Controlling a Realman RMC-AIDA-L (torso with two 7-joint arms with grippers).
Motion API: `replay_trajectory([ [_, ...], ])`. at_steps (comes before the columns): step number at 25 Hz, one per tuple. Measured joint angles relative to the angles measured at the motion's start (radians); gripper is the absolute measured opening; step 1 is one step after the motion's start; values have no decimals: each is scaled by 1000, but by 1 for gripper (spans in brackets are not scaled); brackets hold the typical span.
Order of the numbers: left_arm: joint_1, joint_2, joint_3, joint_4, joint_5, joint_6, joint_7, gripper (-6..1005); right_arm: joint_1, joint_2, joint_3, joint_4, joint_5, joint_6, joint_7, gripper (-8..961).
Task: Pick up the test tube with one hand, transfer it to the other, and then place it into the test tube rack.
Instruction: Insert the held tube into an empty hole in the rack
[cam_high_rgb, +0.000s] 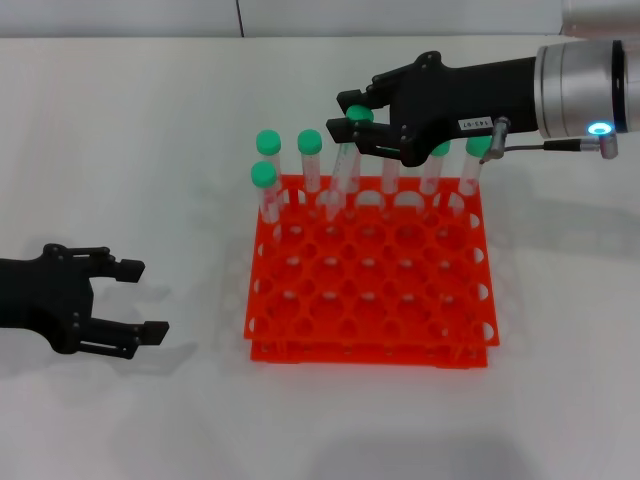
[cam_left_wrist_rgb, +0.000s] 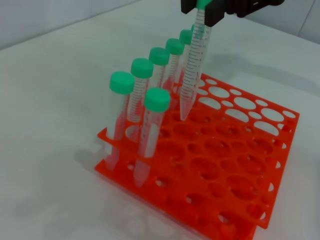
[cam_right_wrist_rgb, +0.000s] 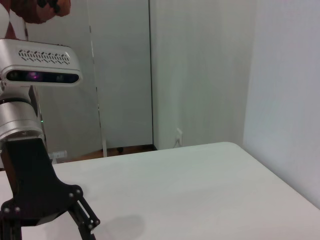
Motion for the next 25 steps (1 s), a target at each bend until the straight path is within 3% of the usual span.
replay_trajectory([
  [25,-7,1,0,0,-4,-2,3,884,-14,5,-3,-44,-29,-5,33,272],
])
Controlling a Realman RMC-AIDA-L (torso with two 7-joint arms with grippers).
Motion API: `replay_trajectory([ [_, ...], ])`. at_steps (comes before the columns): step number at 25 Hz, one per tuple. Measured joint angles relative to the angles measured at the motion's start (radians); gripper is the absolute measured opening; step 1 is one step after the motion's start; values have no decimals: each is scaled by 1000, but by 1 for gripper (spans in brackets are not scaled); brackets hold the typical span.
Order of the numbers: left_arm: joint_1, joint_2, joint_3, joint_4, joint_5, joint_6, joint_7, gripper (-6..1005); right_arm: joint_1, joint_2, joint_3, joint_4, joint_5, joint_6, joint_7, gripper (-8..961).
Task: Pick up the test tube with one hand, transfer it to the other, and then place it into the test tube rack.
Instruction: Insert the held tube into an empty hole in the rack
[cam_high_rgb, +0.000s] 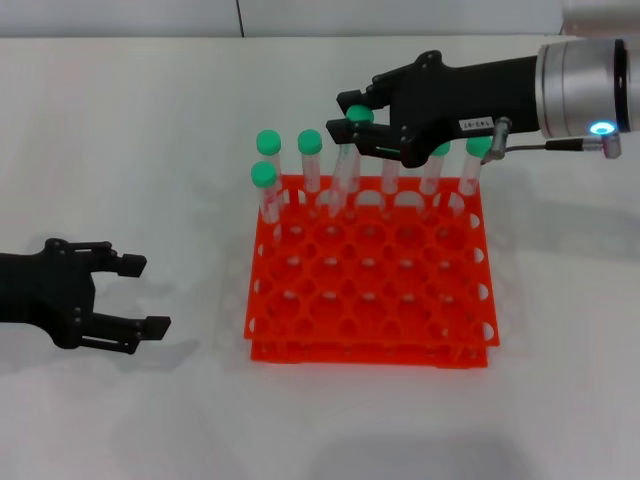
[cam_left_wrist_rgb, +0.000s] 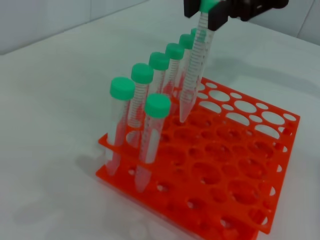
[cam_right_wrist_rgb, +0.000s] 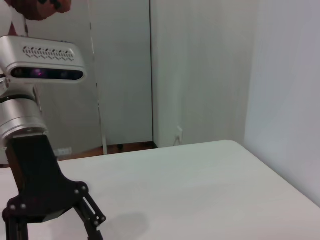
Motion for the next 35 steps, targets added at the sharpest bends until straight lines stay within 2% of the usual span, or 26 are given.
replay_trajectory([
  [9,-6,-2,0,0,0,-9,1,884,7,8,-17,8,6,16,-8,270],
  [15,-7,-2,0,-7,-1,-10,3,884,12,8,-48,10,17,58,-9,268],
  [35,-7,-2,2,-8,-2,-10,5,884,12,9,-87,17,44,64,-8,269],
])
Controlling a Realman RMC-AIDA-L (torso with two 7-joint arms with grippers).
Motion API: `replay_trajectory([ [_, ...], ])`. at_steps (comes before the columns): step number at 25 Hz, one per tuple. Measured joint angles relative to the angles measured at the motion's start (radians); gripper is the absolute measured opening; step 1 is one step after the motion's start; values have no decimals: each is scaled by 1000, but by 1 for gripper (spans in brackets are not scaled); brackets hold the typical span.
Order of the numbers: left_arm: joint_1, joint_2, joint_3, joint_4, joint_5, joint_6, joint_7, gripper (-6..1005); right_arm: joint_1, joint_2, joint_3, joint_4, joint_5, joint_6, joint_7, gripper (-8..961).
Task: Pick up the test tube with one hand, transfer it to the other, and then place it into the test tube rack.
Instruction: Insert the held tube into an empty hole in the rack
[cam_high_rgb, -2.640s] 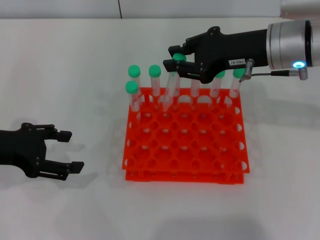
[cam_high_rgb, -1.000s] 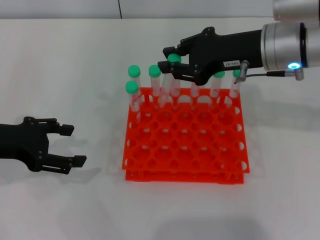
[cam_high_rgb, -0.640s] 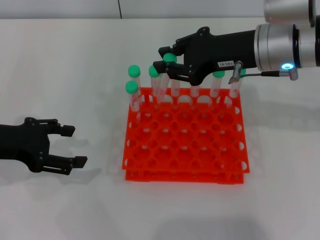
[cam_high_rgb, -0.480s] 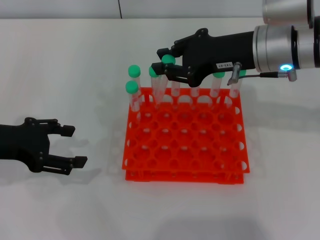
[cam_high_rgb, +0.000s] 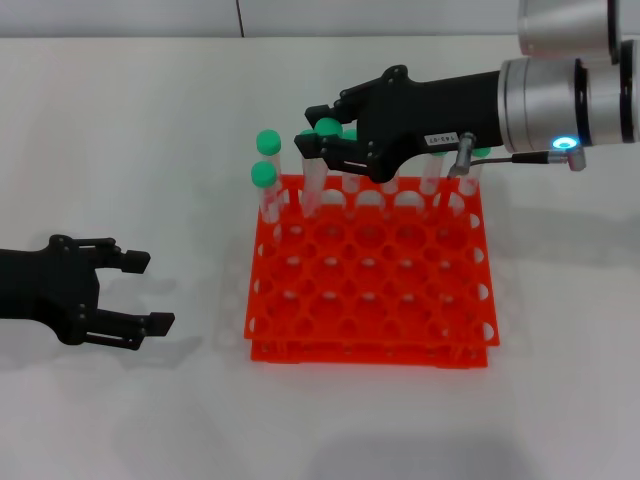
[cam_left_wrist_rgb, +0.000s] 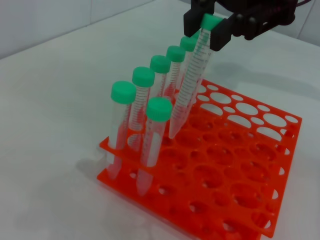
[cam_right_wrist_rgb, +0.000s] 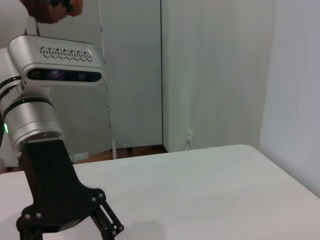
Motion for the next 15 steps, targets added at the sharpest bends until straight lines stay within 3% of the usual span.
replay_trajectory([
  [15,0,-3,0,0,-1,-7,1,884,33,-1,-13,52,2,29,-1,274],
])
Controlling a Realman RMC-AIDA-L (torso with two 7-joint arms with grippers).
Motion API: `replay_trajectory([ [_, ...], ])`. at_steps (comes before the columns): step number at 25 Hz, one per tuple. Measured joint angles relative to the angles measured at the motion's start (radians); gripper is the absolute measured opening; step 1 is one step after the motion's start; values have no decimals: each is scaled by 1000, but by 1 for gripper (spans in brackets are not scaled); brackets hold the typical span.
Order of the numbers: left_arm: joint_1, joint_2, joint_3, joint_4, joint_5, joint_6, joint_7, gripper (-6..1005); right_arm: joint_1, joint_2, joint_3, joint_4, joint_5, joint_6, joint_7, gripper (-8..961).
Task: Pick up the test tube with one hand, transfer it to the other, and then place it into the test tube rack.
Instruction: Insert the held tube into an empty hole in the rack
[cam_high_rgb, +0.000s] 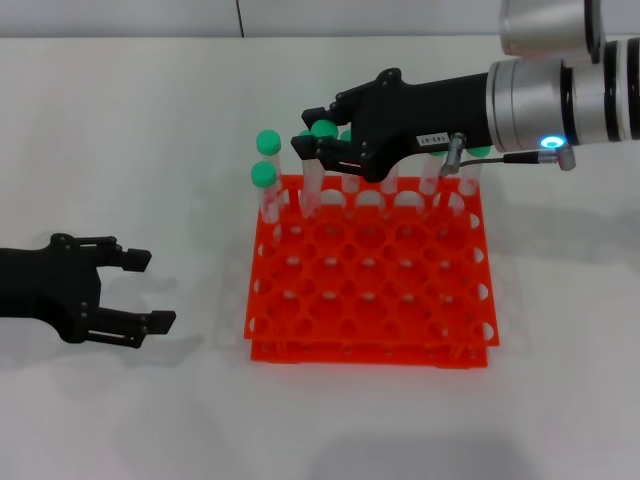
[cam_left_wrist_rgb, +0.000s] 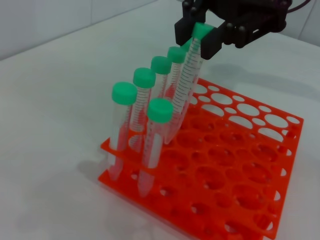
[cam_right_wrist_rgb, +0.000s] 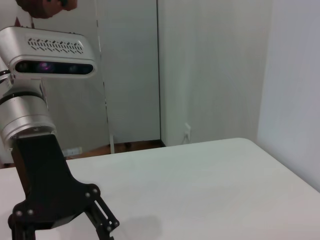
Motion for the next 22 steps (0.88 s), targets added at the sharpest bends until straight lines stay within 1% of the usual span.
replay_trajectory([
  [6,0,0,0,-1,-1,-6,0,884,18,-1,-3,31,0,7,-1,277],
  [22,0,-4,0,-1,-2,-6,9,884,20,-1,-4,33,-4,0,3,283],
])
